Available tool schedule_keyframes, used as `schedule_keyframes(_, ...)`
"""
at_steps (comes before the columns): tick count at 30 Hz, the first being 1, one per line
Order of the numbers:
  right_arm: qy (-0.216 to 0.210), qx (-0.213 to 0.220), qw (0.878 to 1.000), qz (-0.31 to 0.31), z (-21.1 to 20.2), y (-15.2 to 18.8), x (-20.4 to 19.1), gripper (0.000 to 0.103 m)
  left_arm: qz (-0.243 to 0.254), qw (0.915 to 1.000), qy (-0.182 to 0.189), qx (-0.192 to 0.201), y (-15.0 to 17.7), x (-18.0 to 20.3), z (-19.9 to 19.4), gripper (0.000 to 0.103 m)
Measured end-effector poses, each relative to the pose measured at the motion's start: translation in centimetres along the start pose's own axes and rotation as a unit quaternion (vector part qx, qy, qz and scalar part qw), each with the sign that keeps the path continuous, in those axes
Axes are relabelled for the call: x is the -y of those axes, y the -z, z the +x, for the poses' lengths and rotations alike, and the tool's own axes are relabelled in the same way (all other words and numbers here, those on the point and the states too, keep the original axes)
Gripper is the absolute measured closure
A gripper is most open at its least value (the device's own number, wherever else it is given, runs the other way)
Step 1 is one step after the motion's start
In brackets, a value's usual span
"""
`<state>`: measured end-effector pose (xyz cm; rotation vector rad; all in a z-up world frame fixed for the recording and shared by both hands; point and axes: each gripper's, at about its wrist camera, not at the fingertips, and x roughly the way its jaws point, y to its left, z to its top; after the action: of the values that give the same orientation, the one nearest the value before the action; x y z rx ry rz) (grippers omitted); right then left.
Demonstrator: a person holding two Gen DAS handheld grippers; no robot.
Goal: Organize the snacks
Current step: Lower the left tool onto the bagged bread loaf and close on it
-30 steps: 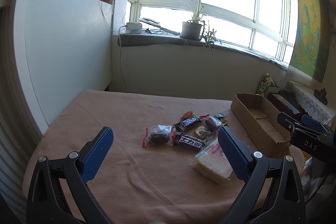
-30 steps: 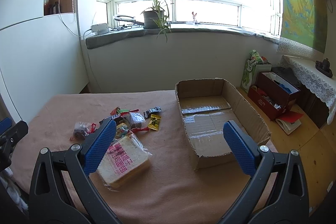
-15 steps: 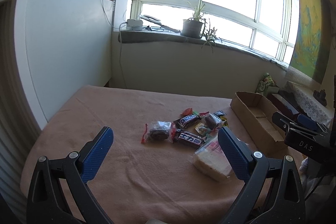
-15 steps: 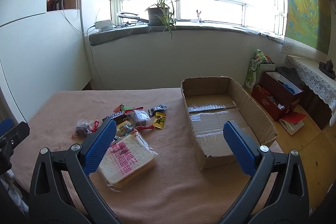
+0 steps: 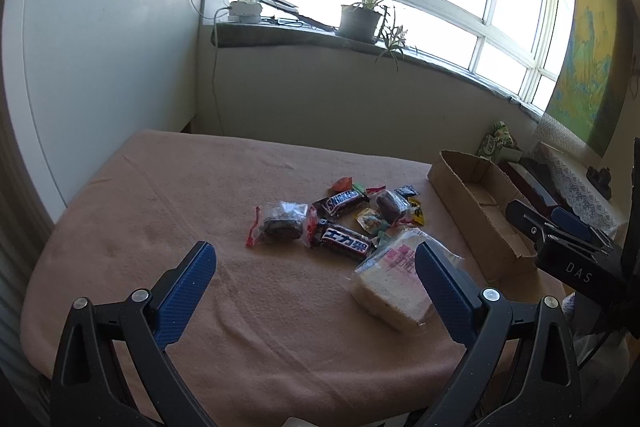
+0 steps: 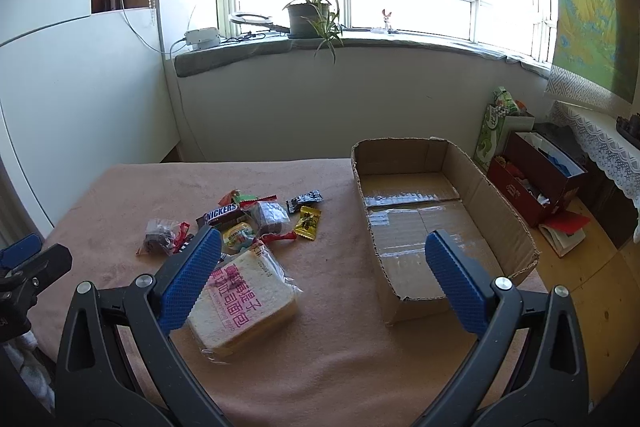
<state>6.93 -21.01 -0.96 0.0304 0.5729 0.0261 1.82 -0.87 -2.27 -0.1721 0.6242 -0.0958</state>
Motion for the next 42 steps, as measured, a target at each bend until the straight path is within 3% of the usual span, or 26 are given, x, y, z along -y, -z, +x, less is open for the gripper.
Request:
schedule_keyframes(10, -0.086, -0.055, 0.993, -0.051, 3.3, -0.1, -0.8, 0.0, -0.016, 0.9979, 0.03, -0.055, 1.0, 0.7, 2.2, 0.005)
schedule_keyframes(18, -0.161, -0.152, 0.972, -0.081, 8.0, 0.9, -2.4, 0.0, -0.052, 0.9883, 0.082, -0.118, 2.5, 0.8, 4.6, 0.005)
schedule_keyframes(24, -0.16, -0.191, 0.964, -0.089, 10.3, 0.7, -3.0, 0.0, -0.062, 0.9843, 0.093, -0.137, 3.2, 0.7, 5.6, 0.006)
schedule_keyframes(30, -0.198, -0.237, 0.948, -0.072, 12.4, 0.1, -2.9, 0.0, -0.069, 0.979, 0.108, -0.159, 4.1, 0.9, 6.7, 0.013)
schedule_keyframes(35, -0.227, -0.291, 0.928, -0.057, 14.1, 0.6, -3.1, 0.011, -0.08, 0.9683, 0.142, -0.19, 4.8, 1.8, 7.9, 0.023)
schedule_keyframes(42, -0.226, -0.325, 0.917, -0.056, 15.5, 1.6, -3.2, 0.016, -0.082, 0.9617, 0.159, -0.208, 5.0, 3.0, 9.3, 0.033)
